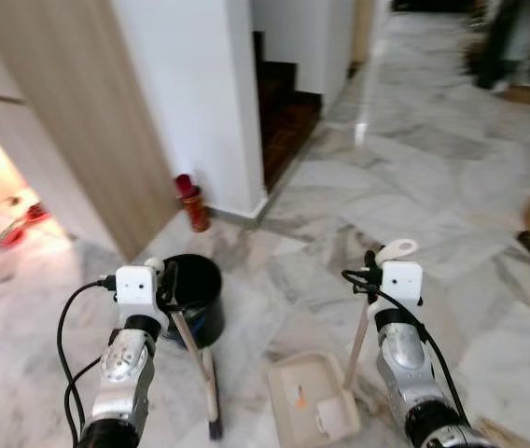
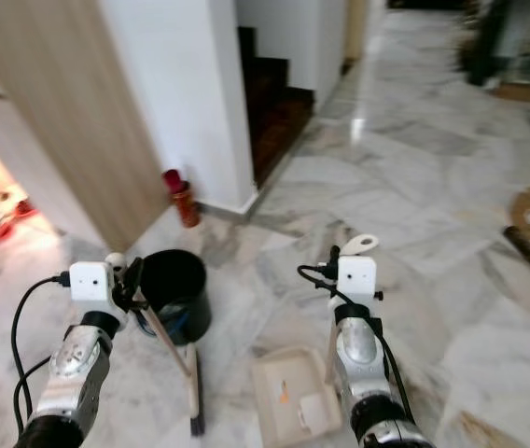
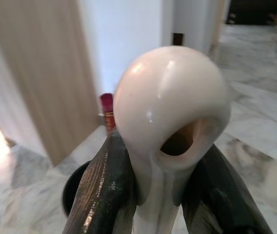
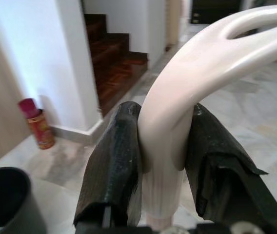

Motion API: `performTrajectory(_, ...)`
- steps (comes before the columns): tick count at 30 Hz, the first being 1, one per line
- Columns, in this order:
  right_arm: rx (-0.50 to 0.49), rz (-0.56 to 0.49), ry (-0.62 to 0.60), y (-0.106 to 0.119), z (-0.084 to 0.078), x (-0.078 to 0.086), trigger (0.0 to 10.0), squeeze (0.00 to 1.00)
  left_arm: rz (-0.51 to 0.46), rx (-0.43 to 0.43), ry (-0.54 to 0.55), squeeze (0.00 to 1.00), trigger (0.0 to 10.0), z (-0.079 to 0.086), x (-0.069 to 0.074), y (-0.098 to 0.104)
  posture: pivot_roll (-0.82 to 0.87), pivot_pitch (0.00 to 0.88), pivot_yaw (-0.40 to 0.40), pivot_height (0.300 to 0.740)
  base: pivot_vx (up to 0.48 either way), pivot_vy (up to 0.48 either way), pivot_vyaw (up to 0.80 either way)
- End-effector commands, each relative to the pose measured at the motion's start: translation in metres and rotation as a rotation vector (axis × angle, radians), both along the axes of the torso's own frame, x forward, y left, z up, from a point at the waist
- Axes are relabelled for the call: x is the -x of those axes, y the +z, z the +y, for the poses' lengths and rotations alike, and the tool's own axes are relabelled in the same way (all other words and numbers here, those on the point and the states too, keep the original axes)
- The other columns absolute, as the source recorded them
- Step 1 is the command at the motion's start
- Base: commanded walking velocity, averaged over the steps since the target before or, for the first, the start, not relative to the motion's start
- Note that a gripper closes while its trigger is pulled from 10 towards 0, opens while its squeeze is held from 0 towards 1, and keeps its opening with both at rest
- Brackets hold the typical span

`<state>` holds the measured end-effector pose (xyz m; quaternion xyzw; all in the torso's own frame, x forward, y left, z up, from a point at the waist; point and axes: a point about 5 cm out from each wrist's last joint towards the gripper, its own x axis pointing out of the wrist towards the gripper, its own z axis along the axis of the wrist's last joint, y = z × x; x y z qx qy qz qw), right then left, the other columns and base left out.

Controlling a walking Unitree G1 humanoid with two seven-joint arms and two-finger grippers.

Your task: Sweep floor

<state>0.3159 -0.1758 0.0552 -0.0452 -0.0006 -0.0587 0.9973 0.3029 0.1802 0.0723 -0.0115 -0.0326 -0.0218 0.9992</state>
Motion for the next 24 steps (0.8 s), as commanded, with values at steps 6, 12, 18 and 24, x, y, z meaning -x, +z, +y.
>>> performTrajectory(6,-0.004,-0.032,0.031,0.008,0.008,-0.006,10.0,0.00,-0.031,-0.013,0.017,0.00,10.0,0.006,-0.002,0.007,-0.03,0.000,0.047,0.740,0.000,0.000,0.80)
performTrajectory(12,-0.003,-0.033,0.041,0.010,0.008,-0.008,10.0,0.00,-0.026,-0.011,0.024,0.00,10.0,0.007,-0.001,0.005,-0.03,0.000,0.039,0.740,0.000,0.000,0.79)
performTrajectory(18,-0.041,-0.068,0.051,0.020,0.012,-0.014,10.0,0.00,-0.026,-0.010,0.037,0.00,10.0,0.009,0.000,0.005,-0.02,0.000,0.029,0.740,0.000,0.000,0.13)
performTrajectory(24,-0.052,-0.138,0.080,0.037,0.020,-0.022,10.0,0.00,-0.025,-0.011,0.041,0.00,10.0,0.011,0.001,0.004,-0.03,0.000,0.028,0.740,0.000,0.000,0.00)
